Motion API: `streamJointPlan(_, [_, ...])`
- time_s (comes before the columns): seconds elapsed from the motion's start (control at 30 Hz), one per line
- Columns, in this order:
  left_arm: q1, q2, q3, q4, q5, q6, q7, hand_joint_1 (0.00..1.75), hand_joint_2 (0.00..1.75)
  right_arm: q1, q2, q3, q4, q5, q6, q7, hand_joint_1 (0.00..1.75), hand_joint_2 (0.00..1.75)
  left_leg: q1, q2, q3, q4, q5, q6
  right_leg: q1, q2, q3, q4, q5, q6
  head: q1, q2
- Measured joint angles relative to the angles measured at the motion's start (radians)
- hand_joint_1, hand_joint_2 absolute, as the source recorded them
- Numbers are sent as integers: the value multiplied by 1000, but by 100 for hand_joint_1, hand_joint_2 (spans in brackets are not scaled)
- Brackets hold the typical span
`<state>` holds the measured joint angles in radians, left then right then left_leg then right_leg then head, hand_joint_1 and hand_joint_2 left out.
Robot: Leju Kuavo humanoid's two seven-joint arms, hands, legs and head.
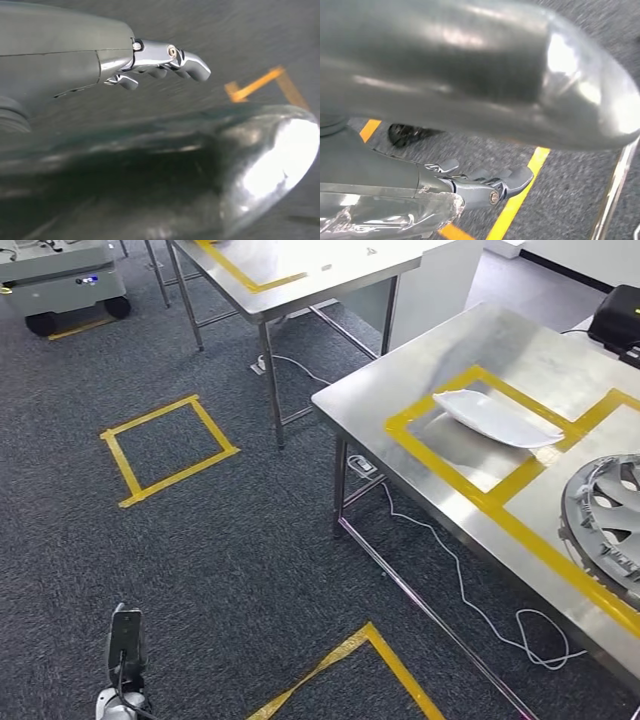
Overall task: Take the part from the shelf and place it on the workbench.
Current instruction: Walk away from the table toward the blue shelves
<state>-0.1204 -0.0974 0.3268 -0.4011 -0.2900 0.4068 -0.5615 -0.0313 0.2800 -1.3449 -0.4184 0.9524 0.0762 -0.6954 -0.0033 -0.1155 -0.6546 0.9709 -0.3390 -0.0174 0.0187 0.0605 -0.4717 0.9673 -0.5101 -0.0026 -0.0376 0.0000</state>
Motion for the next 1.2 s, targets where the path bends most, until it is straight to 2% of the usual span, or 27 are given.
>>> streamJointPlan(0.03, [5,6,2,20,-16,-28,49,0,0,3,3,12,-17,-32,27,-2,0,0,-2,18,-9,19,-30,-5,-3,-15,-6,-6,13,-5,-4,0])
streamJointPlan(0.07, [10,12,3,41,-31,-51,98,0,0,8,5,32,-37,-71,53,-3,0,0,-1,45,-22,58,-78,-11,-6,-30,-14,-11,27,-8,-7,0])
streamJointPlan(0.13, [30,20,5,79,-50,-79,177,0,0,20,5,91,-76,-158,95,-4,0,0,5,89,-53,184,-184,-26,-6,-59,-36,-12,51,-9,-13,0])
streamJointPlan(0.17, [43,24,6,97,-56,-90,206,0,0,25,5,122,-92,-197,112,-4,0,0,11,97,-62,243,-207,-33,-6,-74,-50,-11,61,-6,-13,0])
streamJointPlan(0.2, [58,27,7,112,-64,-102,232,0,0,29,5,152,-105,-231,126,-4,0,0,18,101,-59,279,-205,-41,-8,-88,-66,-9,71,-2,-13,0])
streamJointPlan(0.23, [72,29,7,125,-77,-118,257,0,0,30,4,181,-118,-260,135,-4,0,0,25,105,-43,283,-183,-49,-10,-103,-82,-6,80,3,-14,0])
streamJointPlan(0.27, [83,31,5,134,-95,-134,278,0,0,32,4,210,-130,-281,137,-4,0,0,31,113,-10,255,-157,-57,-13,-117,-98,-1,88,10,-14,0])
streamJointPlan(0.33, [92,33,-8,145,-136,-163,306,0,0,33,1,275,-153,-309,123,-4,0,0,41,158,96,125,-136,-72,-16,-147,-128,19,97,25,-15,0])
streamJointPlan(0.4, [90,34,-24,153,-161,-176,316,0,0,33,-2,330,-170,-320,109,-4,0,0,37,188,165,20,-153,-62,-20,-177,-148,41,106,42,-13,0])
streamJointPlan(0.47, [95,40,-36,165,-178,-183,316,0,0,33,-4,371,-178,-327,89,-5,0,0,25,174,161,1,-154,-33,-30,-198,-155,47,118,57,-8,0])
streamJointPlan(0.5, [100,44,-42,169,-188,-185,311,0,0,34,-5,391,-180,-331,72,-4,0,0,21,166,152,1,-146,-21,-36,-189,-160,51,112,63,-6,0])
streamJointPlan(0.53, [103,48,-47,172,-196,-187,304,0,0,36,-7,410,-181,-336,55,-4,0,0,19,157,142,0,-135,-8,-42,-167,-169,67,89,67,-4,0])
streamJointPlan(0.6, [98,51,-57,174,-211,-188,288,0,0,43,-10,440,-182,-358,35,-4,0,0,18,134,118,-2,-112,10,-45,-100,-199,159,0,69,-1,0])
streamJointPlan(0.63, [93,50,-63,174,-220,-188,284,0,0,47,-11,450,-182,-370,32,-4,0,0,17,120,105,-1,-101,15,-43,-78,-214,229,-46,68,0,0])
streamJointPlan(0.67, [88,47,-70,175,-231,-189,281,0,0,50,-12,457,-182,-378,27,-4,0,0,15,106,93,-1,-91,16,-41,-66,-224,289,-76,66,2,0])
streamJointPlan(0.7, [84,43,-77,175,-240,-193,282,0,0,52,-13,465,-182,-381,18,-4,0,0,14,93,82,-1,-81,16,-39,-60,-221,323,-87,64,3,0])
streamJointPlan(0.73, [81,39,-84,176,-248,-199,285,0,0,54,-14,475,-182,-380,5,-4,0,0,13,81,70,-1,-70,15,-38,-57,-202,319,-77,61,3,0])
streamJointPlan(0.77, [77,34,-90,176,-255,-209,290,0,0,55,-14,486,-182,-378,-9,-4,0,0,14,69,58,-1,-60,11,-38,-53,-165,275,-54,59,3,0])
streamJointPlan(0.83, [68,26,-101,177,-268,-233,300,0,0,55,-16,509,-182,-377,-36,-4,0,0,17,44,33,2,-40,0,-42,-17,-64,130,-24,59,4,0])
streamJointPlan(0.9, [62,20,-111,177,-276,-262,303,0,0,57,-16,529,-181,-383,-55,-4,0,0,17,22,18,4,-24,-13,-44,19,-13,44,-24,55,3,0])
streamJointPlan(0.97, [62,16,-117,178,-280,-291,299,0,0,61,-17,548,-180,-396,-69,-4,0,0,20,2,14,0,-9,-26,-40,14,-18,40,-24,43,0,0])
streamJointPlan(1.0, [63,14,-118,179,-281,-300,297,0,0,61,-17,556,-180,-404,-73,-4,0,0,23,3,11,1,-9,-31,-39,2,-21,40,-21,34,-1,0])
streamJointPlan(1.03, [66,12,-119,180,-282,-305,296,0,0,62,-17,565,-180,-410,-77,-4,0,0,23,16,5,11,-23,-34,-37,-11,-24,39,-15,24,-5,0])
streamJointPlan(1.07, [67,10,-119,182,-283,-307,296,0,0,63,-18,572,-179,-416,-79,-4,0,0,22,39,-8,43,-56,-36,-35,-26,-27,38,-8,15,-10,0])
streamJointPlan(1.13, [63,7,-119,183,-286,-308,296,0,0,69,-19,583,-179,-423,-82,-5,0,0,20,87,-48,160,-152,-36,-28,-54,-36,37,5,5,-18,0])
streamJointPlan(1.17, [61,5,-120,183,-287,-308,296,0,0,72,-19,586,-179,-424,-82,-5,0,0,19,97,-68,229,-188,-37,-24,-71,-42,38,11,3,-20,0])
streamJointPlan(1.2, [61,4,-120,183,-287,-308,296,0,0,74,-19,588,-178,-425,-83,-5,0,0,19,101,-76,275,-201,-36,-22,-86,-48,38,16,3,-20,0])
